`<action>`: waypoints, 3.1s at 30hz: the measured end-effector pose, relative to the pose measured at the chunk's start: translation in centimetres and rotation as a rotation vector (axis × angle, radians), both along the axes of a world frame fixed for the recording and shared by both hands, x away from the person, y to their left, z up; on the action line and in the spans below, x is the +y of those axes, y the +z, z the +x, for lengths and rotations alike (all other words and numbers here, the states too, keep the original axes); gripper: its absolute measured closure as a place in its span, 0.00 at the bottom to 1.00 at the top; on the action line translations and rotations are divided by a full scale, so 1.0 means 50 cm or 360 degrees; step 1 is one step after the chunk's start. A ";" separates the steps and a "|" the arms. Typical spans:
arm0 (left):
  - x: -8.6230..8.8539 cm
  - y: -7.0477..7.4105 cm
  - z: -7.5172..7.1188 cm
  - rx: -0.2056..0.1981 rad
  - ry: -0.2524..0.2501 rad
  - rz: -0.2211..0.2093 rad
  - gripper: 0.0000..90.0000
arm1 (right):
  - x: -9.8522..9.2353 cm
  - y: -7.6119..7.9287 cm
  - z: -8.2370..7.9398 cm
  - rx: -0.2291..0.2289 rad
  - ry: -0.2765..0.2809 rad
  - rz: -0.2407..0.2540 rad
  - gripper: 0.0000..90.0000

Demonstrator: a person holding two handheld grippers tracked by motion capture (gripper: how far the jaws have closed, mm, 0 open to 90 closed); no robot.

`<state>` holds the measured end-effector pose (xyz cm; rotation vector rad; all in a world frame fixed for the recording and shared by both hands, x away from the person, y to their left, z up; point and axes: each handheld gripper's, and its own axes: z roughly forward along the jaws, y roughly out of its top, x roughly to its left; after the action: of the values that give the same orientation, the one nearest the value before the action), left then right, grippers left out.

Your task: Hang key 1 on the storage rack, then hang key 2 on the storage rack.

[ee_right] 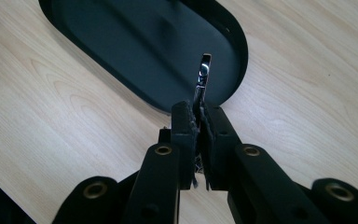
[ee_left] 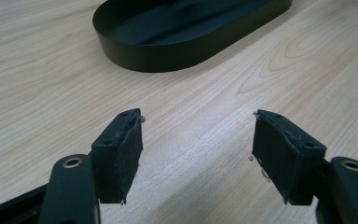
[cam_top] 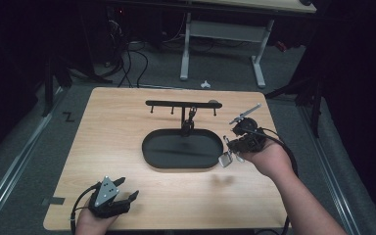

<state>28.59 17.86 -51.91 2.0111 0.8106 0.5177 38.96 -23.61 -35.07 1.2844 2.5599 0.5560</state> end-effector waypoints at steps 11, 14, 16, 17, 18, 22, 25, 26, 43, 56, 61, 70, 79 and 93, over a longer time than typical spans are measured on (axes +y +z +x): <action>0.000 -0.001 0.000 -0.0001 0.0002 0.0001 0.37 | 0.012 0.016 0.031 -0.0033 -0.0003 0.0034 0.94; 0.002 0.000 0.000 0.0002 0.0004 0.0000 0.37 | 0.018 0.021 0.039 -0.0036 -0.0001 0.0040 0.94; 0.004 0.001 0.001 -0.0002 0.0002 0.0006 0.37 | 0.021 0.025 0.046 -0.0038 -0.0001 0.0045 0.94; 0.004 0.000 0.001 -0.0002 0.0005 0.0000 0.37 | 0.023 0.027 0.049 -0.0044 -0.0003 0.0045 0.94; 0.004 0.000 0.001 -0.0001 0.0005 0.0000 0.37 | 0.025 0.029 0.053 -0.0050 -0.0002 0.0052 0.94; 0.005 0.000 0.000 -0.0003 0.0007 0.0002 0.37 | 0.031 0.037 0.066 -0.0066 -0.0006 0.0060 0.94; 0.008 0.000 -0.001 0.0002 0.0007 0.0002 0.37 | 0.035 0.043 0.075 -0.0074 -0.0009 0.0062 0.94; 0.009 0.000 -0.001 0.0001 0.0009 0.0003 0.37 | 0.037 0.044 0.079 -0.0078 -0.0005 0.0071 0.94; 0.010 -0.001 -0.001 -0.0004 0.0018 -0.0003 0.37 | 0.036 0.033 0.143 -0.0041 -0.0062 0.0123 0.94; 0.007 0.000 0.003 -0.0006 -0.0001 -0.0003 0.37 | 0.022 -0.004 0.162 -0.0093 -0.0175 0.0176 0.83; 0.004 0.002 0.003 -0.0015 -0.0012 -0.0005 0.37 | 0.003 -0.024 0.143 -0.0076 -0.0226 0.0193 0.78; -0.005 -0.001 0.004 -0.0006 -0.0020 0.0007 0.37 | -0.027 -0.092 0.078 -0.0082 -0.0259 0.0107 0.62; -0.013 -0.001 0.003 -0.0006 -0.0036 0.0010 0.37 | -0.059 -0.181 0.000 -0.0103 -0.0266 0.0140 0.54; -0.032 -0.004 0.000 0.0004 -0.0067 0.0051 0.37 | -0.095 -0.293 -0.161 -0.0393 -0.0317 0.0237 0.45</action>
<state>28.61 16.26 -52.11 2.0543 0.7642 0.5068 30.89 -28.34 -49.75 1.4013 2.1972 0.8193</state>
